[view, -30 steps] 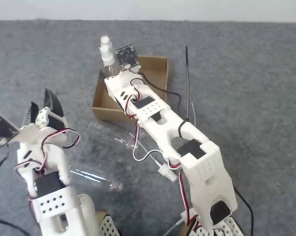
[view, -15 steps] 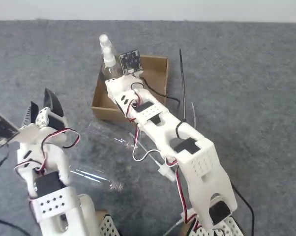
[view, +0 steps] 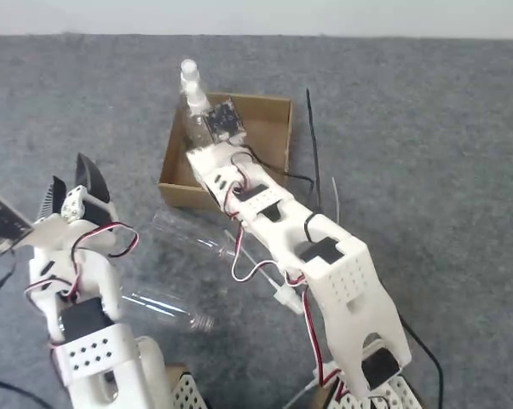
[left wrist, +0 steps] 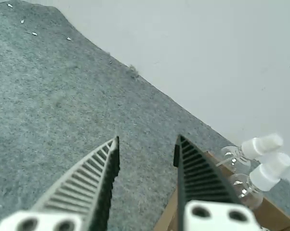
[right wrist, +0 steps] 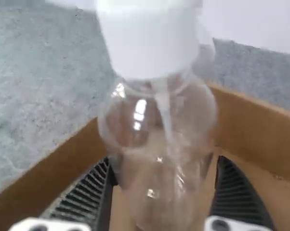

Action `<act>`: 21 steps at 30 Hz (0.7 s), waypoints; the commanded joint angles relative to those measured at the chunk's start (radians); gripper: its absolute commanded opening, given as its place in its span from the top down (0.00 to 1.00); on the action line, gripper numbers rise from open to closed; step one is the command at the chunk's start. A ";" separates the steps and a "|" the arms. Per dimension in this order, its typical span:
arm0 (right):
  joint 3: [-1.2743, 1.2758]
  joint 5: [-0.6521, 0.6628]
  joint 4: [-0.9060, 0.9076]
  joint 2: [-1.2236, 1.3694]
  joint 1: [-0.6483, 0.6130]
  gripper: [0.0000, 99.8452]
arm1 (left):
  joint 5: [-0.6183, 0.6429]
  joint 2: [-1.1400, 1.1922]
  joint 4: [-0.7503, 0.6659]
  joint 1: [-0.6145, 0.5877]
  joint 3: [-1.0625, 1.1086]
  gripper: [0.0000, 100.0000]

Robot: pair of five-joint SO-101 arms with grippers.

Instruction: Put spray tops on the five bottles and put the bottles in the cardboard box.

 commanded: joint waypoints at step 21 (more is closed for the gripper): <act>0.109 0.021 0.027 -0.237 -0.007 0.66 | -0.009 -0.014 -0.034 -0.002 -0.012 0.82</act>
